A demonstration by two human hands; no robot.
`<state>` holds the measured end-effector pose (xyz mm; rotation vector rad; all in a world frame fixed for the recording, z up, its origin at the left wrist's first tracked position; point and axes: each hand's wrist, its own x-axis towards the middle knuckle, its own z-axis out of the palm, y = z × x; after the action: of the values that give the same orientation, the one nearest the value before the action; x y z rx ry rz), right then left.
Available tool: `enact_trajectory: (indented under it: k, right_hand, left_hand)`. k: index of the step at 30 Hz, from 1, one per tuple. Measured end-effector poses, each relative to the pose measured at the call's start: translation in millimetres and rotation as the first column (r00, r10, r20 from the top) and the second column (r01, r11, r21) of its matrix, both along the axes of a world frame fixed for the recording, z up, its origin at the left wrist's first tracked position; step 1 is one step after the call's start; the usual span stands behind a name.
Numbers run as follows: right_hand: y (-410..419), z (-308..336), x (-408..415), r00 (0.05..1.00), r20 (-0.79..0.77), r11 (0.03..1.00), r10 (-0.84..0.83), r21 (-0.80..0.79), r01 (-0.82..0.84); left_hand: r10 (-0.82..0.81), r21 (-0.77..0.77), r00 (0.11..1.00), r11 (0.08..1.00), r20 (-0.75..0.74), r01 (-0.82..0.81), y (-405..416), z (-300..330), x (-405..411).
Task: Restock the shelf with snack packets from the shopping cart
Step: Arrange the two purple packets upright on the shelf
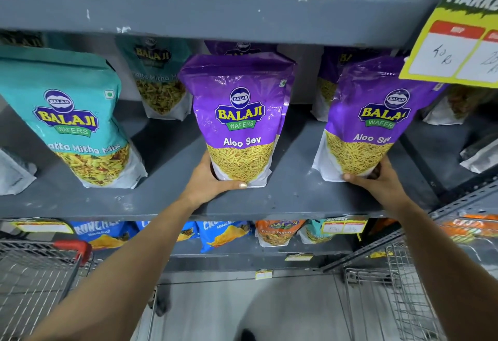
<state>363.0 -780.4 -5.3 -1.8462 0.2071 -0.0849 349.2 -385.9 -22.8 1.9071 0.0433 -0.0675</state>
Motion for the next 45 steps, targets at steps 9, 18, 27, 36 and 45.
enact_trajectory:
  k: [9,18,27,36,45]
  right_hand:
    - [16,18,-52,0.975,0.055,0.964,-0.216,0.173,0.204]
    - [48,63,-161,0.929,0.165,0.920,-0.330,0.277,0.277]
    - [48,37,-131,0.982,0.010,0.980,-0.189,0.062,0.188]
    - [10,21,-47,0.983,-0.095,0.988,-0.154,-0.013,0.154]
    - [-12,25,7,0.972,-0.222,0.992,0.071,-0.083,-0.092]
  left_hand:
    - [0.241,-0.142,0.967,0.963,0.085,-0.228,15,6,-41]
    - [0.282,-0.007,0.876,0.953,0.391,-0.303,79,82,-124]
    - [0.092,0.145,0.992,0.984,0.086,-0.104,46,57,-107]
    - [0.022,0.030,1.000,0.999,-0.012,-0.022,9,1,-36]
    - [0.027,-0.010,0.999,1.000,0.045,-0.026,2,-11,-8]
